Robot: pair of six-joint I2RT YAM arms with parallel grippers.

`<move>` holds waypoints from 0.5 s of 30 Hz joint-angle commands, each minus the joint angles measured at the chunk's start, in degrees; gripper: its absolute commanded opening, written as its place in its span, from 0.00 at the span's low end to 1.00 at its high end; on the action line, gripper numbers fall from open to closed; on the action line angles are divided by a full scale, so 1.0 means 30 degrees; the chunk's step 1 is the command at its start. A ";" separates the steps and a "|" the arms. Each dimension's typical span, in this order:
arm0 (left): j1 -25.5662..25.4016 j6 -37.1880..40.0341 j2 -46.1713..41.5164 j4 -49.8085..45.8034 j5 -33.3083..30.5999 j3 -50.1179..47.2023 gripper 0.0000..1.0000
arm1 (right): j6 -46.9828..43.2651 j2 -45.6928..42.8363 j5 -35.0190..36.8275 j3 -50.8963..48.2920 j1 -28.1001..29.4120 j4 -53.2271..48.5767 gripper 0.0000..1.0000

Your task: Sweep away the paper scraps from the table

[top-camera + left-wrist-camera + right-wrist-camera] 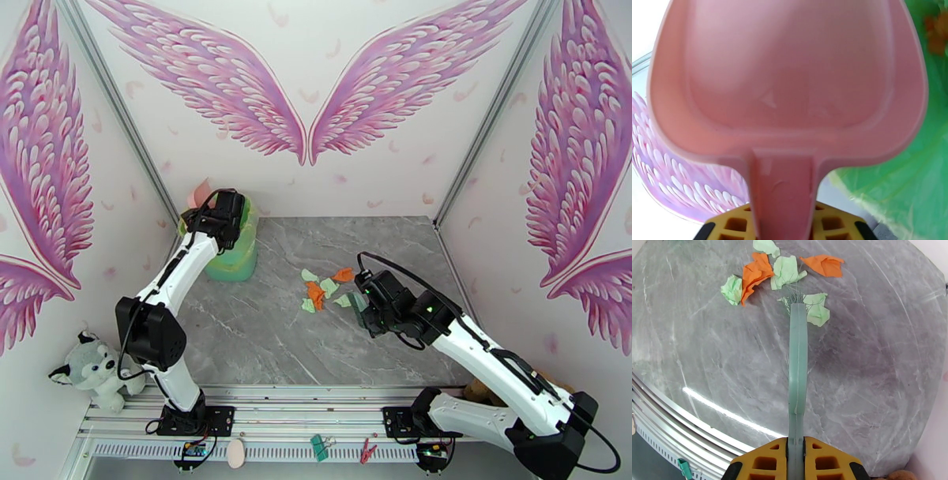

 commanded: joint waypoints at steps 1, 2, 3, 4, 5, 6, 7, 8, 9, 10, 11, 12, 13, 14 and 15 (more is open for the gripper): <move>-0.0008 -0.0983 -0.1709 -0.0226 0.0315 0.0677 0.00 | -0.0225 -0.0428 -0.0052 -0.0151 -0.0111 0.0513 0.00; -0.0016 -0.2274 -0.1943 -0.1374 0.1378 0.1276 0.00 | -0.0222 -0.0449 -0.0024 -0.0146 -0.0100 0.0485 0.00; 0.0024 -0.3583 -0.2123 -0.2618 0.2542 0.2012 0.00 | -0.0237 -0.0442 -0.0015 -0.0160 -0.0112 0.0478 0.00; 0.0099 -0.5072 -0.2397 -0.4032 0.4121 0.2739 0.00 | -0.0193 -0.0416 0.0051 -0.0160 -0.0100 0.0475 0.00; 0.0192 -0.5975 -0.2708 -0.4826 0.5419 0.3200 0.00 | -0.0156 -0.0398 0.0118 -0.0146 -0.0115 0.0464 0.00; 0.0210 -0.6478 -0.2972 -0.5220 0.6301 0.3374 0.00 | -0.0157 -0.0359 0.0170 -0.0170 -0.0101 0.0439 0.00; 0.0175 -0.6935 -0.3283 -0.5548 0.7038 0.3475 0.00 | -0.0140 -0.0343 0.0235 -0.0147 -0.0099 0.0427 0.00; 0.0084 -0.7343 -0.3534 -0.5912 0.7623 0.3586 0.00 | -0.0083 -0.0292 0.0307 -0.0127 -0.0112 0.0379 0.00; -0.0040 -0.7755 -0.3706 -0.6331 0.8225 0.3670 0.00 | -0.0068 -0.0223 0.0359 -0.0115 -0.0105 0.0361 0.00; -0.0214 -0.8175 -0.3982 -0.6772 0.9020 0.3709 0.00 | -0.0003 -0.0157 0.0512 -0.0115 -0.0141 0.0321 0.00; -0.0415 -0.8640 -0.4331 -0.7165 0.9948 0.3608 0.00 | 0.0038 -0.0066 0.0633 -0.0094 -0.0116 0.0303 0.00; -0.0593 -0.8985 -0.4726 -0.7435 1.0904 0.3418 0.00 | 0.0119 -0.0029 0.0746 -0.0111 -0.0114 0.0304 0.00; -0.0826 -0.9378 -0.5256 -0.7626 1.2274 0.3043 0.00 | 0.0164 0.0066 0.0825 -0.0100 -0.0116 0.0311 0.00; -0.1105 -0.9821 -0.5834 -0.7668 1.3346 0.2475 0.00 | 0.0192 0.0152 0.0926 -0.0087 -0.0116 0.0297 0.00; -0.1346 -1.0253 -0.6369 -0.7629 1.4073 0.1900 0.00 | 0.0206 0.0292 0.1087 0.0036 -0.0138 0.0234 0.00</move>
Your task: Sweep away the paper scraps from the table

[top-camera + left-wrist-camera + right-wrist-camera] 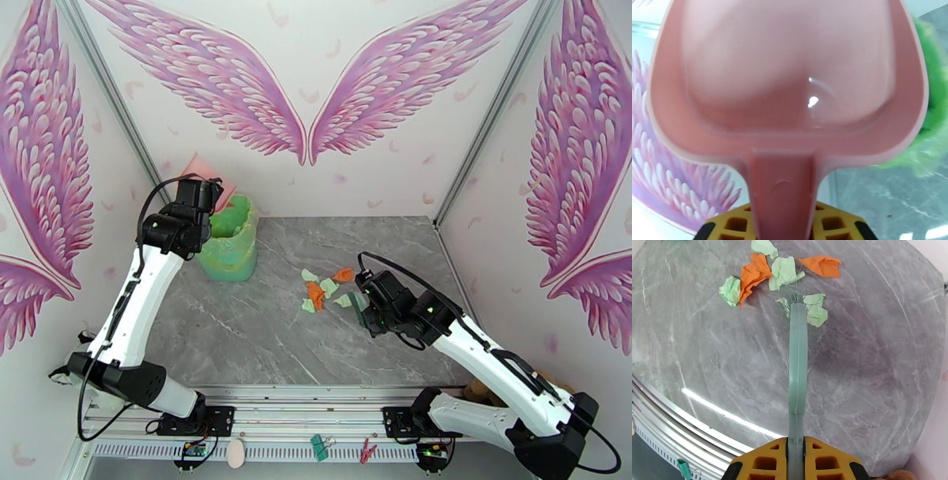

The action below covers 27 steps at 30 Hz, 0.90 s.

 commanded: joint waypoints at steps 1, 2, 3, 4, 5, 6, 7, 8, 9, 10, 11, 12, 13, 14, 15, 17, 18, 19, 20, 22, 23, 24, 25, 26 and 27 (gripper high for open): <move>-0.0957 -0.2560 -0.1830 -0.1482 0.4603 -0.1651 0.00 | 0.0157 0.0402 0.0946 0.0181 -0.0145 0.0148 0.00; -0.1392 -0.2900 -0.2313 -0.1560 0.4979 -0.2497 0.00 | 0.0114 0.0571 0.1235 0.0381 -0.0174 -0.0006 0.00; -0.1818 -0.3212 -0.2727 -0.1701 0.5103 -0.3203 0.00 | 0.0090 0.0750 0.1500 0.0564 -0.0200 -0.0064 0.00; -0.2274 -0.3621 -0.3150 -0.1900 0.5123 -0.4143 0.00 | 0.0029 0.0938 0.1715 0.0811 -0.0261 -0.0169 0.00; -0.2764 -0.3992 -0.3522 -0.2126 0.5198 -0.5101 0.00 | -0.0059 0.1161 0.1916 0.1091 -0.0351 -0.0273 0.00; -0.3103 -0.4411 -0.3875 -0.2234 0.5286 -0.5984 0.00 | -0.0108 0.1366 0.2062 0.1316 -0.0429 -0.0317 0.00; -0.3471 -0.4899 -0.4227 -0.2350 0.5621 -0.7006 0.00 | -0.0226 0.1572 0.2189 0.1600 -0.0547 -0.0360 0.00; -0.3809 -0.5409 -0.4537 -0.2386 0.6061 -0.7921 0.00 | -0.0299 0.1860 0.2318 0.1889 -0.0640 -0.0362 0.00; -0.4132 -0.5862 -0.4800 -0.2418 0.6579 -0.8715 0.00 | -0.0402 0.2126 0.2422 0.2142 -0.0755 -0.0362 0.00; -0.4506 -0.6395 -0.5071 -0.2419 0.7159 -0.9491 0.00 | -0.0443 0.2441 0.2516 0.2466 -0.0846 -0.0390 0.00; -0.4882 -0.6921 -0.5316 -0.2364 0.7714 -1.0251 0.00 | -0.0477 0.2797 0.2640 0.2768 -0.0913 -0.0435 0.00; -0.5263 -0.7304 -0.5514 -0.2291 0.8160 -1.0827 0.00 | -0.0506 0.3068 0.2719 0.3046 -0.0963 -0.0453 0.00; -0.5667 -0.7663 -0.5731 -0.2231 0.8564 -1.1537 0.00 | -0.0533 0.3380 0.2830 0.3297 -0.0982 -0.0465 0.00; -0.6054 -0.8014 -0.5852 -0.2081 0.8771 -1.2392 0.00 | -0.0551 0.3699 0.2955 0.3595 -0.1008 -0.0506 0.00; -0.6282 -0.8204 -0.5895 -0.1933 0.9080 -1.2943 0.00 | -0.0524 0.3965 0.3033 0.3808 -0.1003 -0.0483 0.00; -0.6607 -0.8170 -0.5659 -0.1494 1.0106 -1.3728 0.00 | -0.0464 0.4571 0.3081 0.4250 -0.1042 -0.0467 0.00; -0.6675 -0.8157 -0.5512 -0.1329 1.0293 -1.3883 0.00 | -0.0442 0.4849 0.3059 0.4455 -0.1050 -0.0479 0.00; -0.6857 -0.7970 -0.5254 -0.1161 1.0294 -1.4016 0.00 | -0.0376 0.5130 0.3052 0.4602 -0.1053 -0.0479 0.00; -0.6953 -0.7771 -0.4930 -0.0892 1.0157 -1.4173 0.00 | -0.0335 0.5389 0.3091 0.4766 -0.1053 -0.0454 0.00; -0.6989 -0.7568 -0.4061 -0.0406 0.9929 -1.4582 0.00 | -0.0326 0.5842 0.3213 0.4980 -0.1052 -0.0308 0.00; -0.6949 -0.7457 -0.3459 -0.0259 1.0092 -1.4622 0.00 | -0.0358 0.6136 0.3305 0.5209 -0.1082 -0.0247 0.00; -0.7003 -0.7375 -0.2984 -0.0026 1.0187 -1.4685 0.00 | -0.0456 0.6430 0.3354 0.5466 -0.1068 -0.0228 0.00; -0.7019 -0.7241 -0.2616 0.0381 1.0287 -1.4872 0.00 | -0.0564 0.6849 0.3419 0.5884 -0.1105 -0.0120 0.00; -0.7030 -0.7105 -0.2423 0.0888 1.0299 -1.5125 0.00 | -0.0695 0.7321 0.3303 0.6348 -0.1141 0.0006 0.00; -0.7017 -0.6992 -0.2349 0.1289 1.0248 -1.5323 0.00 | -0.0790 0.7773 0.3051 0.6830 -0.1239 0.0110 0.00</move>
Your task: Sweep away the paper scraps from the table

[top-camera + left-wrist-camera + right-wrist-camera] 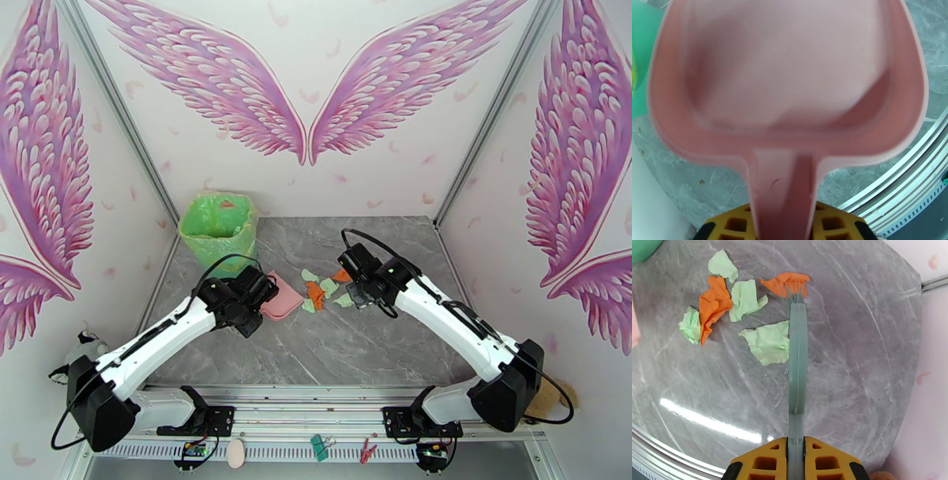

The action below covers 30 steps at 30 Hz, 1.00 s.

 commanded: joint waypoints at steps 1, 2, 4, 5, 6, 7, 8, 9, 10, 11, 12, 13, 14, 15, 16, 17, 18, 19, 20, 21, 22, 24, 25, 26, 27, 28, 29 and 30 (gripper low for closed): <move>-0.0073 0.0382 0.0374 0.1714 0.0362 -0.0707 0.00 | -0.0431 0.1320 -0.0311 0.2041 -0.0350 0.0565 0.00; -0.0043 0.0407 0.0297 0.1774 0.0273 -0.0697 0.00 | -0.0452 0.1814 -0.1167 0.2789 -0.0491 0.0822 0.00; -0.0025 0.0443 -0.0126 0.1696 0.0173 -0.0595 0.00 | -0.0122 0.2653 -0.3136 0.4033 -0.0938 0.1620 0.00; -0.0001 0.0492 -0.0528 0.1734 0.0147 -0.0635 0.00 | 0.0227 0.3130 -0.4308 0.4694 -0.1155 0.2040 0.00; 0.0000 0.0531 -0.0911 0.1742 0.0103 -0.0696 0.00 | 0.0611 0.3536 -0.5219 0.5255 -0.1344 0.2387 0.00; 0.0042 0.0512 -0.1337 0.1781 0.0204 -0.0777 0.00 | 0.1062 0.3981 -0.6237 0.5836 -0.1468 0.2973 0.00; 0.0089 0.0502 -0.1761 0.1882 0.0368 -0.0853 0.00 | 0.1607 0.4414 -0.7198 0.6244 -0.1612 0.3631 0.00; 0.0108 0.0452 -0.2084 0.1941 0.0446 -0.0956 0.00 | 0.2158 0.4842 -0.8164 0.6577 -0.1730 0.4158 0.00; 0.0146 0.0430 -0.2386 0.2009 0.0536 -0.1046 0.00 | 0.2769 0.5359 -0.9326 0.6871 -0.1865 0.4869 0.00; 0.0220 0.0387 -0.2593 0.2038 0.0622 -0.1151 0.00 | 0.3387 0.5895 -1.0493 0.7020 -0.1988 0.5585 0.00; 0.0264 0.0357 -0.2733 0.2067 0.0723 -0.1243 0.00 | 0.3915 0.6407 -1.1370 0.7129 -0.2135 0.6136 0.00; 0.0309 0.0353 -0.2812 0.2143 0.0818 -0.1311 0.00 | 0.4479 0.7092 -1.2344 0.7258 -0.2286 0.6658 0.00; 0.0324 0.0326 -0.2829 0.2203 0.0864 -0.1424 0.00 | 0.5039 0.7767 -1.3120 0.7339 -0.2436 0.7092 0.00; 0.0298 0.0294 -0.2842 0.2291 0.0884 -0.1541 0.00 | 0.5513 0.8284 -1.3666 0.7270 -0.2592 0.7634 0.00; 0.0316 0.0297 -0.2791 0.2402 0.0946 -0.1653 0.00 | 0.6097 0.8815 -1.4259 0.7076 -0.2782 0.8283 0.00; 0.0318 0.0297 -0.2772 0.2510 0.0948 -0.1818 0.00 | 0.6692 0.9303 -1.4763 0.6817 -0.3007 0.8953 0.00; 0.0324 0.0290 -0.2699 0.2607 0.0927 -0.1923 0.00 | 0.7141 0.9670 -1.5197 0.6534 -0.3180 0.9522 0.00; 0.0324 0.0279 -0.2622 0.2646 0.0933 -0.1971 0.00 | 0.7757 1.0033 -1.5635 0.6147 -0.3428 1.0181 0.00; 0.0324 0.0296 -0.2535 0.2597 0.0934 -0.1944 0.00 | 0.8292 1.0262 -1.6094 0.5700 -0.3655 1.0874 0.00; 0.0324 0.0297 -0.2456 0.2566 0.0941 -0.1914 0.00 | 0.8753 1.0359 -1.6429 0.5202 -0.3835 1.1580 0.00; 0.0324 0.0319 -0.2418 0.2588 0.0912 -0.1885 0.00 | 0.9277 1.0394 -1.6710 0.4614 -0.4056 1.2342 0.00; 0.0317 0.0341 -0.2473 0.2632 0.0934 -0.1904 0.00 | 0.9927 1.0327 -1.6926 0.3506 -0.4422 1.3356 0.00; 0.0324 0.0384 -0.2547 0.2661 0.0931 -0.1951 0.00 | 1.0075 1.0225 -1.6917 0.3013 -0.4573 1.3704 0.00; 0.0323 0.0370 -0.2585 0.2676 0.0949 -0.1971 0.00 | 1.0195 1.0095 -1.6916 0.2515 -0.4721 1.3985 0.00; 0.0324 0.0385 -0.2565 0.2700 0.0920 -0.1985 0.00 | 1.0249 0.9968 -1.6972 0.2062 -0.4819 1.4192 0.00; 0.0324 0.0362 -0.2573 0.2678 0.0919 -0.1978 0.00 | 1.0310 0.9809 -1.7052 0.1591 -0.4956 1.4349 0.00; 0.0324 0.0364 -0.2579 0.2666 0.0932 -0.1971 0.00 | 1.0264 0.9611 -1.7203 0.1108 -0.5081 1.4472 0.00; 0.0309 0.0334 -0.2573 0.2660 0.0898 -0.1979 0.00 | 1.0215 0.9435 -1.7369 0.0671 -0.5188 1.4603 0.00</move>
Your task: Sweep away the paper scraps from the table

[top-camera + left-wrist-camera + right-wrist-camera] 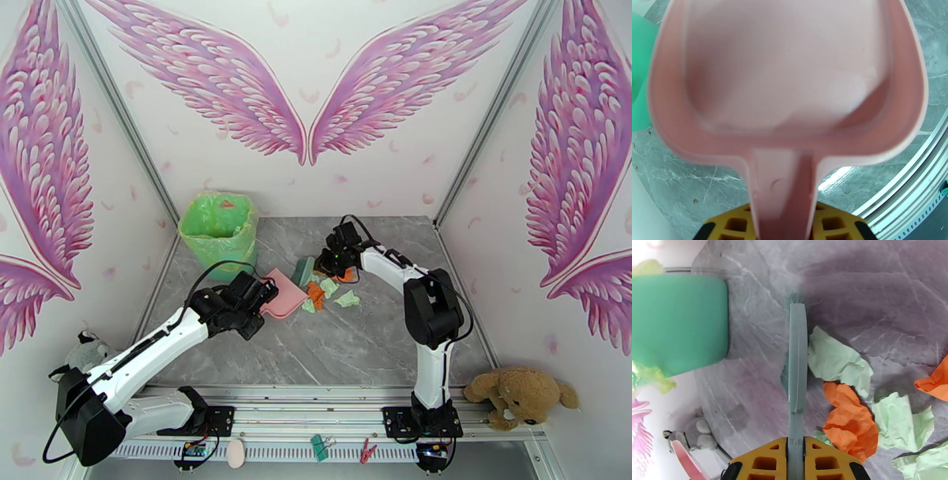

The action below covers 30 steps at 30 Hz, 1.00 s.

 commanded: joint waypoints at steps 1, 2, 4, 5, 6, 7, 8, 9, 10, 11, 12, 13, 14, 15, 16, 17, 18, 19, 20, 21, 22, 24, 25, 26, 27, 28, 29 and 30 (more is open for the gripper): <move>0.0040 0.0013 -0.0059 0.0329 0.0082 -0.0128 0.00 | 0.0674 -0.1216 -0.0892 -0.1577 -0.0320 0.1527 0.00; 0.0053 0.0013 -0.0061 0.0322 0.0086 -0.0129 0.00 | 0.0533 -0.1484 -0.0953 -0.2059 -0.0492 0.1561 0.00; 0.0029 -0.0036 0.0001 0.0297 0.0024 -0.0098 0.00 | 0.0136 -0.1998 -0.0986 -0.2957 -0.0879 0.1447 0.00; 0.0018 -0.0042 0.0009 0.0300 0.0023 -0.0096 0.00 | -0.0078 -0.2361 -0.1007 -0.3444 -0.1091 0.1395 0.00; 0.0010 -0.0036 0.0035 0.0300 0.0019 -0.0109 0.00 | -0.0253 -0.2701 -0.1016 -0.3812 -0.1365 0.1320 0.00; 0.0025 -0.0058 0.0038 0.0298 0.0005 -0.0066 0.00 | -0.0477 -0.3084 -0.1045 -0.4278 -0.1651 0.1208 0.00; 0.0024 -0.0050 0.0065 0.0272 -0.0006 -0.0062 0.00 | -0.0692 -0.3492 -0.1113 -0.4672 -0.1952 0.1051 0.00; 0.0017 -0.0046 0.0068 0.0275 -0.0006 -0.0055 0.00 | -0.0888 -0.3879 -0.1125 -0.5003 -0.2199 0.0933 0.00; 0.0024 -0.0044 0.0090 0.0269 -0.0021 -0.0033 0.00 | -0.1112 -0.4338 -0.1132 -0.5372 -0.2505 0.0742 0.00; 0.0021 -0.0038 0.0112 0.0271 -0.0008 -0.0033 0.00 | -0.1416 -0.4800 -0.1106 -0.5655 -0.2769 0.0498 0.00; 0.0003 -0.0020 0.0148 0.0238 -0.0032 -0.0015 0.00 | -0.1620 -0.5201 -0.1066 -0.5804 -0.2997 0.0238 0.00; -0.0006 -0.0039 0.0181 0.0242 -0.0032 0.0013 0.00 | -0.1871 -0.5702 -0.1037 -0.6004 -0.3245 0.0009 0.00; -0.0004 -0.0016 0.0213 0.0238 -0.0035 0.0020 0.00 | -0.2071 -0.6171 -0.1083 -0.6137 -0.3418 -0.0202 0.00; -0.0005 -0.0023 0.0243 0.0191 -0.0036 0.0052 0.00 | -0.2259 -0.6498 -0.1301 -0.6213 -0.3525 -0.0248 0.00; -0.0027 0.0009 0.0272 0.0190 -0.0036 0.0083 0.00 | -0.2468 -0.6916 -0.1682 -0.6172 -0.3589 -0.0399 0.00; -0.0019 0.0013 0.0300 0.0176 -0.0079 0.0112 0.00 | -0.2752 -0.7250 -0.2143 -0.6026 -0.3571 -0.0692 0.00; -0.0010 0.0013 0.0309 0.0159 -0.0062 0.0139 0.00 | -0.2931 -0.7472 -0.2600 -0.5910 -0.3542 -0.0963 0.00; -0.0004 -0.0018 0.0331 0.0170 -0.0093 0.0142 0.00 | -0.3082 -0.7758 -0.3150 -0.5793 -0.3512 -0.1179 0.00; -0.0016 -0.0027 0.0317 0.0176 -0.0094 0.0172 0.00 | -0.3200 -0.8088 -0.3491 -0.5731 -0.3451 -0.1407 0.00; -0.0008 -0.0052 0.0303 0.0161 -0.0075 0.0158 0.00 | -0.3340 -0.8356 -0.3697 -0.5654 -0.3355 -0.1624 0.00; -0.0004 -0.0079 0.0298 0.0158 -0.0087 0.0140 0.00 | -0.3502 -0.8636 -0.3808 -0.5591 -0.3214 -0.1932 0.00; -0.0005 -0.0084 0.0302 0.0183 -0.0151 0.0128 0.00 | -0.3822 -0.9006 -0.3940 -0.5436 -0.2729 -0.2474 0.00; -0.0020 -0.0092 0.0302 0.0181 -0.0209 0.0176 0.00 | -0.3985 -0.9053 -0.4044 -0.5344 -0.2387 -0.2696 0.00; -0.0008 -0.0067 0.0295 0.0150 -0.0240 0.0187 0.00 | -0.4163 -0.8983 -0.4141 -0.5271 -0.1999 -0.2939 0.00; -0.0006 -0.0046 0.0301 0.0154 -0.0283 0.0223 0.00 | -0.4299 -0.8881 -0.4195 -0.5207 -0.1633 -0.3086 0.00; -0.0004 -0.0064 0.0312 0.0154 -0.0270 0.0245 0.00 | -0.4510 -0.8662 -0.4226 -0.5160 -0.1138 -0.3268 0.00; -0.0008 -0.0068 0.0331 0.0156 -0.0285 0.0284 0.00 | -0.4732 -0.8430 -0.4150 -0.5068 -0.0666 -0.3380 0.00; -0.0014 -0.0075 0.0331 0.0139 -0.0292 0.0304 0.00 | -0.4845 -0.8159 -0.4095 -0.5065 -0.0255 -0.3425 0.00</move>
